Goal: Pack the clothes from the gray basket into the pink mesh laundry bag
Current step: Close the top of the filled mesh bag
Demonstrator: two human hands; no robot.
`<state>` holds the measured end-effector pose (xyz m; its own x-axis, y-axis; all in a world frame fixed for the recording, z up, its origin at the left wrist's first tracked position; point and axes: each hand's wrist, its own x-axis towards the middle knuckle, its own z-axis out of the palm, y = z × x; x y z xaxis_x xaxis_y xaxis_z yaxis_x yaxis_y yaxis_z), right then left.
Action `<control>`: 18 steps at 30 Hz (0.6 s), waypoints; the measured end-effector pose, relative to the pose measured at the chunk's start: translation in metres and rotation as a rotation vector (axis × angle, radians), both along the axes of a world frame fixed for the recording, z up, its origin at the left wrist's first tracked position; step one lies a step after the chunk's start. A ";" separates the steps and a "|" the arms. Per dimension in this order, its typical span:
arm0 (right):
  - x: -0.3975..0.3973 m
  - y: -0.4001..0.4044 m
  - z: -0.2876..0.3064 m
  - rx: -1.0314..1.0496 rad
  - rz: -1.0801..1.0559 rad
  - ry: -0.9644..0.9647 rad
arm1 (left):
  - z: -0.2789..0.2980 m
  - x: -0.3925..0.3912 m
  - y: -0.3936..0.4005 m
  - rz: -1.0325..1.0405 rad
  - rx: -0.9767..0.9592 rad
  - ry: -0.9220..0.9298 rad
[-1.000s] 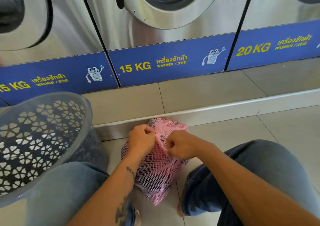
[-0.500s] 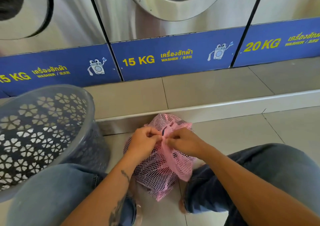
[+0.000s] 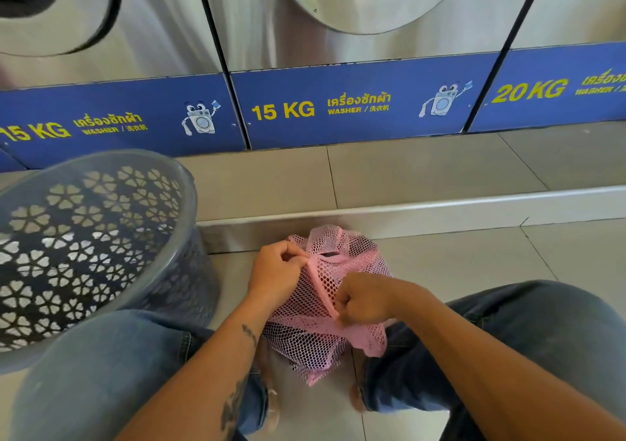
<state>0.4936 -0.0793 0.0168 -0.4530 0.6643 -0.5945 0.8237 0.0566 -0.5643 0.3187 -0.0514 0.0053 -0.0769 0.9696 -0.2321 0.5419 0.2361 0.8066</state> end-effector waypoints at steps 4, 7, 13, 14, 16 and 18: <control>0.011 0.002 0.004 0.017 0.002 -0.090 | -0.003 0.002 0.000 -0.056 -0.058 -0.050; 0.014 0.004 0.003 0.085 -0.129 0.010 | -0.003 0.003 0.002 -0.073 -0.085 -0.122; -0.007 0.004 -0.004 0.131 -0.482 0.343 | 0.003 0.008 0.001 -0.148 0.003 -0.096; -0.012 0.003 -0.008 0.117 -0.545 0.379 | 0.003 0.008 0.000 -0.155 0.008 -0.102; -0.021 -0.002 -0.016 0.071 -0.671 0.464 | 0.004 0.007 0.000 -0.146 0.006 -0.118; -0.028 -0.004 -0.020 0.039 -0.730 0.526 | 0.005 0.006 0.000 -0.120 0.011 -0.136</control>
<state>0.4654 -0.0832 -0.0036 -0.1173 0.9086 -0.4010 0.2981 -0.3529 -0.8869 0.3244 -0.0515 0.0099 0.0705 0.9725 -0.2218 0.4517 0.1671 0.8764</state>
